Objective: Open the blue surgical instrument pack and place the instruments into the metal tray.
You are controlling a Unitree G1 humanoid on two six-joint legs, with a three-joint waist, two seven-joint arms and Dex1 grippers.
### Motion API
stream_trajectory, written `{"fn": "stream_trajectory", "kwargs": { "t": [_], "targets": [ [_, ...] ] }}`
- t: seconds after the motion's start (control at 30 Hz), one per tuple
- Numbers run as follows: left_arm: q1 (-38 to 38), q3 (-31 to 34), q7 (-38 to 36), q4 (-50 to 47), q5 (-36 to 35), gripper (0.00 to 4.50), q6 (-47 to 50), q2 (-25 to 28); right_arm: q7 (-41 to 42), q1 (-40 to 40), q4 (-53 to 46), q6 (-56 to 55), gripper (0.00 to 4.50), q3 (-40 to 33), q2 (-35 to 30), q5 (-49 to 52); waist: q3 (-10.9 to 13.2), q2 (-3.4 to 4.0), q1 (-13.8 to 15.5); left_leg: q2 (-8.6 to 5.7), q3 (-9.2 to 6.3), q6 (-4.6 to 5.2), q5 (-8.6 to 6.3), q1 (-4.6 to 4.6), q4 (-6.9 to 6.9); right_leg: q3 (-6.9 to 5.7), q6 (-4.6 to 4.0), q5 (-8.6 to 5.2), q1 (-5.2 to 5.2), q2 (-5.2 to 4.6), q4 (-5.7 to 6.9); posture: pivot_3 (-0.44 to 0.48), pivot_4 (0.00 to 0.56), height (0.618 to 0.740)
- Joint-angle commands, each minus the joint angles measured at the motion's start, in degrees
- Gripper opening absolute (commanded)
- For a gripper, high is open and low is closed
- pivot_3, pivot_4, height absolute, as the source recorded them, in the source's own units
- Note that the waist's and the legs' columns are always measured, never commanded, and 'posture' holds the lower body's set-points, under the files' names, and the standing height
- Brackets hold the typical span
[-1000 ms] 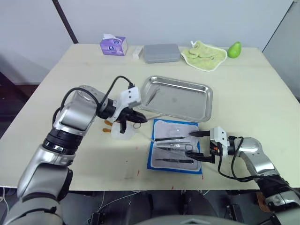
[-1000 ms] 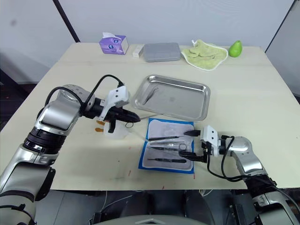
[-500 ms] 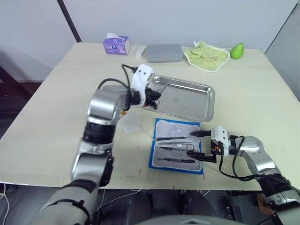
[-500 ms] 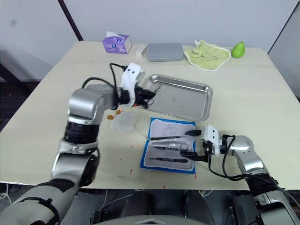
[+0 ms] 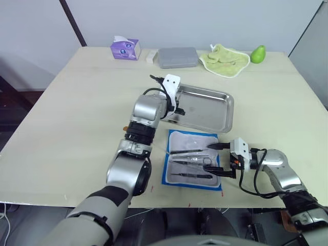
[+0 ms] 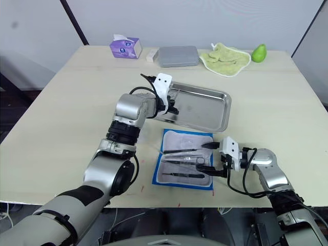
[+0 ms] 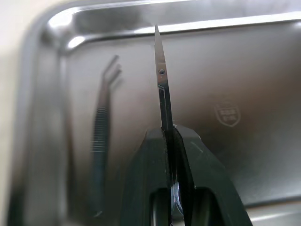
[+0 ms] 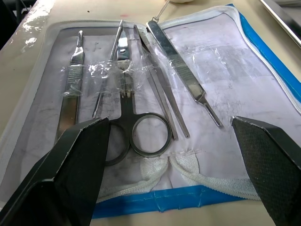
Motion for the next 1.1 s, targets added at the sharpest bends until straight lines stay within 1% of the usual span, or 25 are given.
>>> {"fn": "stream_trajectory", "kwargs": {
  "t": [0.03,0.2,0.47,0.73,0.77,0.83,0.87,0.97,1.1],
  "targets": [
    [-2.25,1.81,1.95,2.08,-0.26,0.05,-2.13,-0.09,-0.11,2.52,2.98,2.98,4.5,1.89,-1.03,-3.05,0.0,0.0,-0.01,0.0,-0.01,0.0,0.0,0.0,0.0,0.0,0.0,0.0,0.0,0.0,0.0,0.0,0.15,0.74],
    [-3.19,1.96,2.73,6.49,-0.08,0.05,-4.3,-0.08,-0.14,2.46,2.89,3.11,4.5,1.96,-0.99,-2.99,0.01,-0.01,0.04,-0.01,-0.01,-0.01,0.01,-0.01,0.0,-0.02,0.01,0.0,0.0,-0.01,0.0,0.0,0.15,0.74],
    [-4.94,1.25,1.24,12.99,-0.01,0.05,-8.35,0.59,-0.14,2.23,2.99,3.16,4.5,1.95,-0.98,-3.02,0.01,-0.01,0.01,-0.02,-0.03,-0.02,0.01,-0.02,0.0,-0.05,0.01,0.0,0.0,-0.01,0.0,0.0,0.15,0.74],
    [-5.37,0.51,0.02,14.75,0.25,0.05,-9.86,1.08,-0.17,2.38,2.85,3.24,4.5,1.8,-1.03,-2.87,0.01,-0.01,-0.01,-0.02,-0.04,-0.02,0.01,-0.02,0.0,-0.05,0.02,0.0,0.0,-0.01,0.0,0.0,0.15,0.74],
    [-5.11,0.6,-0.07,14.01,0.08,0.8,-9.23,1.1,-0.17,2.4,2.84,3.24,4.5,1.77,-0.99,-2.8,0.01,-0.01,-0.01,-0.03,-0.04,-0.02,0.01,-0.02,0.0,-0.05,0.02,0.0,0.0,-0.01,0.0,0.0,0.15,0.74],
    [-4.81,0.85,0.01,13.17,-0.07,1.55,-8.51,1.14,-0.15,2.36,2.87,3.27,4.5,1.75,-0.93,-2.73,0.01,-0.01,0.0,-0.03,-0.04,-0.02,0.01,-0.02,0.0,-0.05,0.02,0.0,0.0,-0.01,0.0,0.0,0.15,0.74],
    [-4.68,1.34,0.47,12.66,-0.25,2.02,-8.21,1.1,-0.12,2.3,2.92,3.24,4.5,1.76,-0.89,-2.7,0.01,-0.01,0.0,-0.03,-0.04,-0.03,0.01,-0.02,0.0,-0.05,0.02,0.0,0.0,-0.01,0.0,0.0,0.15,0.74],
    [-4.23,1.44,0.21,10.2,-0.56,2.02,-6.71,1.34,-0.01,2.18,3.14,3.12,4.5,1.75,-0.74,-2.57,0.02,-0.01,-0.01,-0.03,-0.05,-0.02,0.01,-0.02,0.0,-0.06,0.02,0.0,0.0,-0.01,0.0,0.0,0.15,0.74],
    [-2.54,1.07,-1.54,3.08,-1.63,2.02,-3.79,2.06,0.16,1.88,4.33,2.61,4.5,1.67,-0.46,-2.53,0.02,0.0,-0.06,-0.03,-0.05,-0.04,0.02,-0.03,0.0,-0.05,0.02,-0.01,0.0,-0.01,0.0,0.0,0.15,0.74]
  ]
}}
